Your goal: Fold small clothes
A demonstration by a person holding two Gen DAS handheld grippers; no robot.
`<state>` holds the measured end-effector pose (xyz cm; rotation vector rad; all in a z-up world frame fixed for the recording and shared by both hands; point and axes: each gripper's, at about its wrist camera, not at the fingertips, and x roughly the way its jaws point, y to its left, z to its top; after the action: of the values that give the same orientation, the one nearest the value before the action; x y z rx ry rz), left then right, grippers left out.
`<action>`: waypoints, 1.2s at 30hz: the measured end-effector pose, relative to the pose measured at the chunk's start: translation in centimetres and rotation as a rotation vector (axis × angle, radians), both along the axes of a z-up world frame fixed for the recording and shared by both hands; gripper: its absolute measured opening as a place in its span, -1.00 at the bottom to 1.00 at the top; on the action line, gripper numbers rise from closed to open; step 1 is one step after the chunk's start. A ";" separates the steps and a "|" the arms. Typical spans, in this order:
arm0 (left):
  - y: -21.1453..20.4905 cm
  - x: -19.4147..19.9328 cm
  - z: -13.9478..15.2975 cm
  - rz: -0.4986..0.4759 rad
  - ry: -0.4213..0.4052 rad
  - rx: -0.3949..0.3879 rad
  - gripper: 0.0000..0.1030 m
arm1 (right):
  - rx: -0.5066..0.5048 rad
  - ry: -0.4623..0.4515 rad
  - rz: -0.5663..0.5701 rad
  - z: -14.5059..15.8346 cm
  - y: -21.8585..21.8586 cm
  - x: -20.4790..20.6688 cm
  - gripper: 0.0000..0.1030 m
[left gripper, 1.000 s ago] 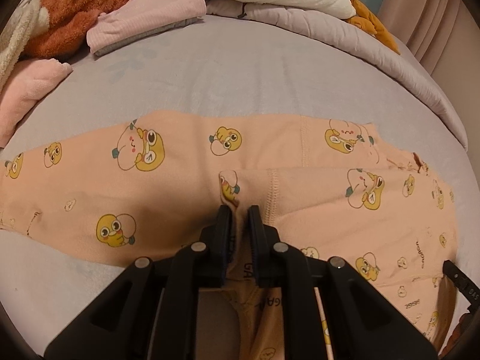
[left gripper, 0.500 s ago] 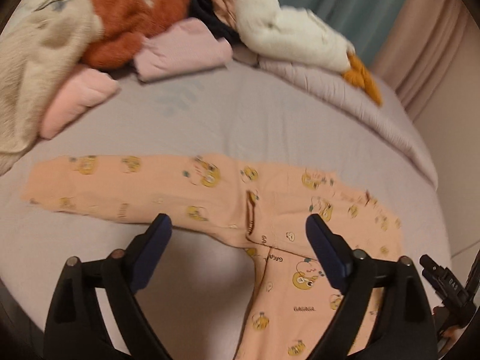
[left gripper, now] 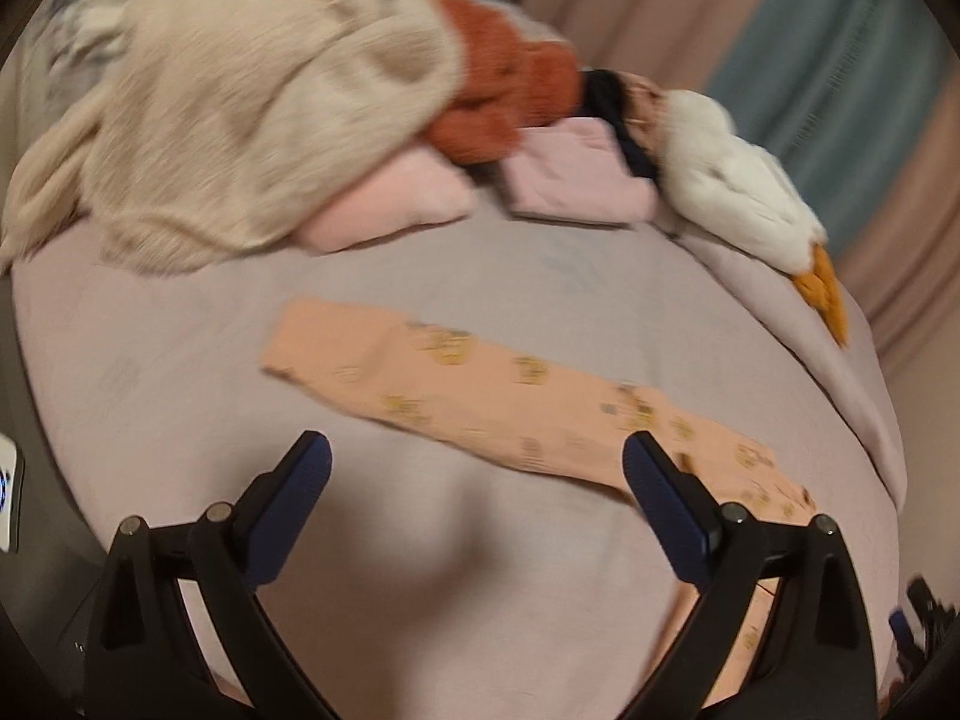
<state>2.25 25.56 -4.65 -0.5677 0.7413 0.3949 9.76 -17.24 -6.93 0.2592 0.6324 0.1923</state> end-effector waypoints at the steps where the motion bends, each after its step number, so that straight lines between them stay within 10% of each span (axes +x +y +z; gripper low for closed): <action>1: 0.9 -0.1 -0.7 0.022 0.008 -0.012 0.88 | -0.006 0.003 -0.003 -0.2 0.2 -0.2 0.87; 14: 9.6 1.1 -7.6 0.217 0.009 -0.257 0.48 | -0.052 0.083 -0.052 -2.4 0.3 -0.9 0.87; 20: 10.8 2.7 -7.9 0.255 0.003 -0.252 -0.15 | -0.059 0.092 -0.069 -2.8 0.0 -0.7 0.87; 23: 11.3 2.9 -8.4 0.263 0.001 -0.277 -0.84 | -0.069 0.097 -0.073 -2.9 0.0 -0.4 0.87; 36: 6.7 3.7 -1.6 0.161 -0.080 -0.114 -0.89 | -0.044 0.094 -0.061 -3.1 -0.2 -0.1 0.87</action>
<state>5.96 32.26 -6.28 -0.7490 0.6462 0.4786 9.64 -17.48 -10.04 0.2457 0.7204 0.1074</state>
